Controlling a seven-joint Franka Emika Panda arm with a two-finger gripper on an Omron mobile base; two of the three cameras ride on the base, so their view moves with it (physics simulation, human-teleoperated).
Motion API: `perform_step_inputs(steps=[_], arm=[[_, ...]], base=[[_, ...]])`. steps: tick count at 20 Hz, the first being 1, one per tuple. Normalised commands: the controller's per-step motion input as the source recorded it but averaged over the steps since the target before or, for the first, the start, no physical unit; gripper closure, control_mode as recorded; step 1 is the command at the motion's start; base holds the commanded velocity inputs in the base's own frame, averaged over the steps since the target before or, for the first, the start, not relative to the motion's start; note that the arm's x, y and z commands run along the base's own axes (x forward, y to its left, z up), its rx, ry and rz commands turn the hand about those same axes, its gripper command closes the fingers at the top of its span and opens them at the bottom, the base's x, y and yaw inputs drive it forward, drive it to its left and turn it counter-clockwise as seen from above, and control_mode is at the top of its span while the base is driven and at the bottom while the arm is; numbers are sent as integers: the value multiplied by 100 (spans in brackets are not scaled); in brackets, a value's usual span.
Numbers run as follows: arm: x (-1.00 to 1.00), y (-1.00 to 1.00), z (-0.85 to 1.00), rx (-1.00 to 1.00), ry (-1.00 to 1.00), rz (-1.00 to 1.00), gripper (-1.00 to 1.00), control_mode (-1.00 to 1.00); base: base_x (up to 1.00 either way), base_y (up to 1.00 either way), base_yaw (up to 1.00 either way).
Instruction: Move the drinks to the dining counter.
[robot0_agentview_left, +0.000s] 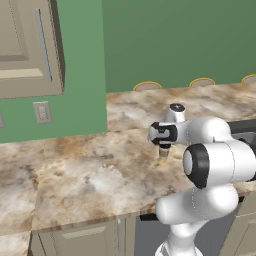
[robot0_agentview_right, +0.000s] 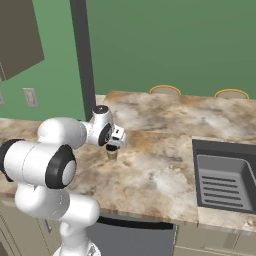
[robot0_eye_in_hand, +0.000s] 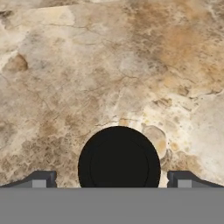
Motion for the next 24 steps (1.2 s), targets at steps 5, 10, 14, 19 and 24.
perform_step_inputs(steps=[5,10,14,19,24], arm=[[0,-10,-22,0,0,0,-100,-100],[0,-21,-15,0,0,0,-100,-100],[4,-1,-13,0,0,0,-100,-100],[1,0,-16,0,0,0,-100,-100],[0,3,-23,0,0,0,-100,-100]], base=[[0,0,0],[0,0,0],[0,0,0],[0,0,0],[0,0,0]])
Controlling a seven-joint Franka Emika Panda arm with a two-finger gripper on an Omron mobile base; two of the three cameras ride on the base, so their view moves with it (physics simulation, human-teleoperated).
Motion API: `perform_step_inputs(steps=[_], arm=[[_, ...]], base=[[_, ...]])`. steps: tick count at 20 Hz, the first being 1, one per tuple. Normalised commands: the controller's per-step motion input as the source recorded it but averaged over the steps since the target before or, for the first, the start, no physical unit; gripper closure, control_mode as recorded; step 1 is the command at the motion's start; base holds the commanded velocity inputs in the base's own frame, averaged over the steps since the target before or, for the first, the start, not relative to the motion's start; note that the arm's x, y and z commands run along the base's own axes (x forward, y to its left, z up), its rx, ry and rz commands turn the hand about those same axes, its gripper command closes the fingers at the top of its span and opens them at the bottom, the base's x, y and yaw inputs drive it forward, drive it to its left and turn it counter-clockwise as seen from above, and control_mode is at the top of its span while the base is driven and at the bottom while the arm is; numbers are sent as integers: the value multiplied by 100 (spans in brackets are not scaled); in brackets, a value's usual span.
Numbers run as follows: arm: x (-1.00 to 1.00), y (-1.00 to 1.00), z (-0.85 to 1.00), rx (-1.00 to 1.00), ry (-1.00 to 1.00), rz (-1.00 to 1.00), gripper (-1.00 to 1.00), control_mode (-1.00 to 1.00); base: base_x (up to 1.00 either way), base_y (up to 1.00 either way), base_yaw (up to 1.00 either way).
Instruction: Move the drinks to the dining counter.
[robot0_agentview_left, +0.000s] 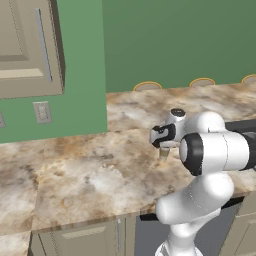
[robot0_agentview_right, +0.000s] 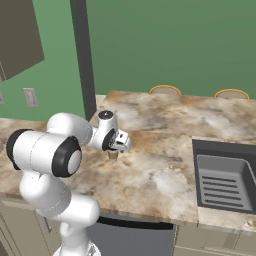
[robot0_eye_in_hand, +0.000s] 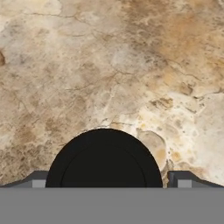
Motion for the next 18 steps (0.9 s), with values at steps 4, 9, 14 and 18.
perform_step_inputs(steps=[4,9,14,18], arm=[[0,13,-19,0,0,0,100,-100],[0,3,-2,0,0,0,100,-100],[-12,-2,43,0,0,0,100,-100],[-50,-5,70,0,0,0,100,-100]], base=[[0,0,0],[0,0,0],[0,0,0],[0,0,0]])
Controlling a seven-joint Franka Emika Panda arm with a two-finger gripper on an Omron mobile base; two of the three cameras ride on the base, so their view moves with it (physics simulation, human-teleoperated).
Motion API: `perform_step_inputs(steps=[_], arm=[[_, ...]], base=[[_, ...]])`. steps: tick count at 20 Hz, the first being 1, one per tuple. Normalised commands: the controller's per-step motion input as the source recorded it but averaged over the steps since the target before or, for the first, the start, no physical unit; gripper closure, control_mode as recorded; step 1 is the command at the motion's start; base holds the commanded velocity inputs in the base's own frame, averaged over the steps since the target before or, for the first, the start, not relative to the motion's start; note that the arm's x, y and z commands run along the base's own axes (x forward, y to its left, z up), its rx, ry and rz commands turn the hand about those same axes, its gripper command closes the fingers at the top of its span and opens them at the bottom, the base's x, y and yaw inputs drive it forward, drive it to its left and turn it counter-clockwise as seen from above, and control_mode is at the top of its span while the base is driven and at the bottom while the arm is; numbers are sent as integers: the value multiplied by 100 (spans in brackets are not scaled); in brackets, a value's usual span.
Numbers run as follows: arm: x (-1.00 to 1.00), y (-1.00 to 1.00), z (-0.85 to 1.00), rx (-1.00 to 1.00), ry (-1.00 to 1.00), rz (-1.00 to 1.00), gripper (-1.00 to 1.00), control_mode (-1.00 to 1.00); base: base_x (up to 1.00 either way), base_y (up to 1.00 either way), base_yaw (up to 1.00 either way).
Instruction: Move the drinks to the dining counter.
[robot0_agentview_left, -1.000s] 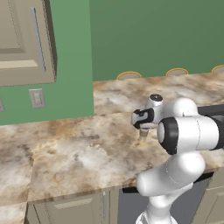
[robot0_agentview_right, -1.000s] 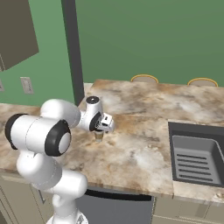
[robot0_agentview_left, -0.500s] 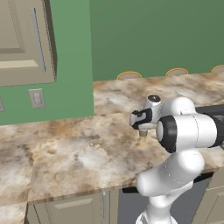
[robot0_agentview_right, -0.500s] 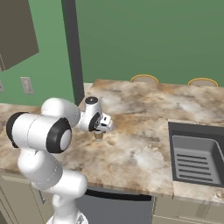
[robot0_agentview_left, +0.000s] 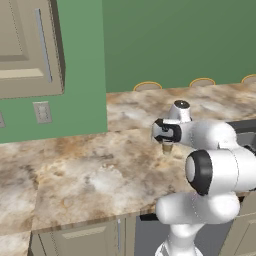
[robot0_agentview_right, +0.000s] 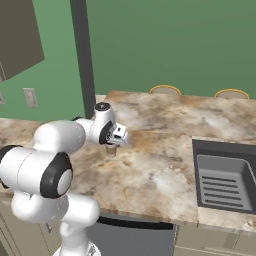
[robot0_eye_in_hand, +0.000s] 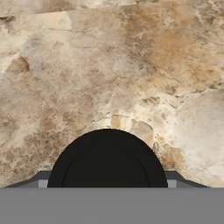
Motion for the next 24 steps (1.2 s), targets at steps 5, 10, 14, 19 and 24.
perform_step_inputs(steps=[5,10,14,19,24], arm=[[-73,0,71,0,-1,0,100,-100],[-83,1,52,0,0,0,100,-100],[-39,16,50,0,0,0,100,-100],[-15,33,42,0,0,2,100,-100],[-4,10,6,0,0,1,100,-100]], base=[[0,0,0],[0,0,0],[0,0,0],[0,0,0],[0,0,0]])
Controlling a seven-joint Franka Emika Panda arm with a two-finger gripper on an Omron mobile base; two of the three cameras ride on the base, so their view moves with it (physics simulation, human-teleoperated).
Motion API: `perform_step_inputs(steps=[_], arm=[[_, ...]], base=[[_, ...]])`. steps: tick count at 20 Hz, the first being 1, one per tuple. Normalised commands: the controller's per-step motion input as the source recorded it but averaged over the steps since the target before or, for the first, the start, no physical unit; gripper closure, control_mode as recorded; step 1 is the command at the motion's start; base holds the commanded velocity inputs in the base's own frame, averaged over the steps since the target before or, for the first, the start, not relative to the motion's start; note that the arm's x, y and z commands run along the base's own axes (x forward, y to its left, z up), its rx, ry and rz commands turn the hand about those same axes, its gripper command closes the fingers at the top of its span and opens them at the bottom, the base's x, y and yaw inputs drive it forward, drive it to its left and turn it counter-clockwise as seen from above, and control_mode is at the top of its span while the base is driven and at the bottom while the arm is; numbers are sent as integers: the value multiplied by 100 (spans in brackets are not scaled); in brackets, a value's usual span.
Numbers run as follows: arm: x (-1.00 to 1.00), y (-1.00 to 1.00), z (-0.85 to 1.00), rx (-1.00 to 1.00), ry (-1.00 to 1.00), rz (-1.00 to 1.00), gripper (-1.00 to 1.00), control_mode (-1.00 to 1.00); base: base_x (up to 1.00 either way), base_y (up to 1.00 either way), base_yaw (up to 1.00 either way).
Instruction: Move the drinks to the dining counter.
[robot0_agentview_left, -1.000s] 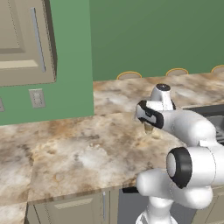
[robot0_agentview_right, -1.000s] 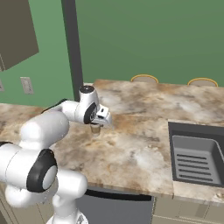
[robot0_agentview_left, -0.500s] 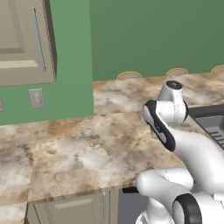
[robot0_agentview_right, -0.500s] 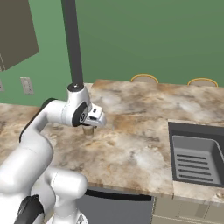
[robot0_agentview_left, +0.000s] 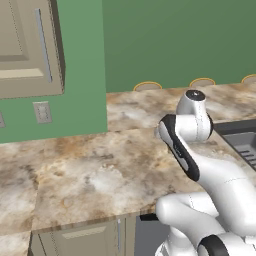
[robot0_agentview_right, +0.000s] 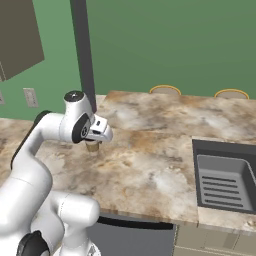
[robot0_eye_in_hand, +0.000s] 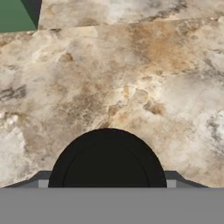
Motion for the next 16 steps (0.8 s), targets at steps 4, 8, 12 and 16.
perform_step_inputs(steps=[4,8,12,16], arm=[[0,0,0,0,0,0,100,100],[0,0,0,0,0,0,100,100],[0,0,0,0,0,0,100,100],[0,0,0,0,0,0,100,100]], base=[[-4,0,0],[-82,-75,0],[-100,-100,-5],[-26,-100,-9]])
